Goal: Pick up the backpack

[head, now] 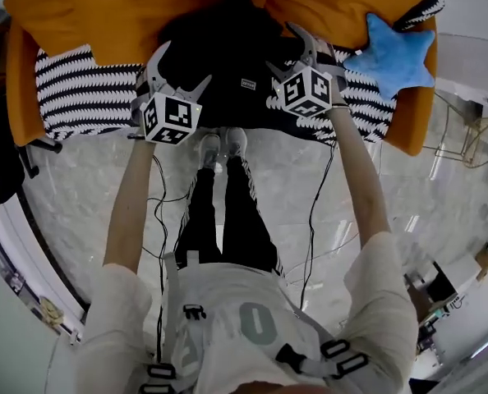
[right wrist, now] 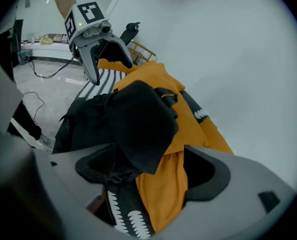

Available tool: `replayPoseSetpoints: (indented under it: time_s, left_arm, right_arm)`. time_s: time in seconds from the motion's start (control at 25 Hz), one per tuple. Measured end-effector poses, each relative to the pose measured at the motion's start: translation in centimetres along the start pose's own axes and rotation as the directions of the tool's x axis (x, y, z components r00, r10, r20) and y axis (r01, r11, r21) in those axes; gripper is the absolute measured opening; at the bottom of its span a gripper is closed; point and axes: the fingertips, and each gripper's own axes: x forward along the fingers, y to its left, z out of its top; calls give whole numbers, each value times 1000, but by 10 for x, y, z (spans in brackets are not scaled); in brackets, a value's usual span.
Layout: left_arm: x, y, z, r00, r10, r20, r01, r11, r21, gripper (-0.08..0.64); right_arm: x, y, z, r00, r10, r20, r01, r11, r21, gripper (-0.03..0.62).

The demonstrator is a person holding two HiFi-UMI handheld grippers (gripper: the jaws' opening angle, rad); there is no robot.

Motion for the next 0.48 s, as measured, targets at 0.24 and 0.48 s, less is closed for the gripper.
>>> replayPoseSetpoints:
  time_s: [0.24,0.48]
  left_arm:
    - [57,-25,-36,998,-18,-60,18,1000,9,449]
    - [81,-21,-34,998,49,-37,-49,999,20,429]
  right_arm:
    - [52,13,-17,1000,13,15,-13,999,-42,417]
    - [71,7,-21,998,-28,50,28,1000,-3,417]
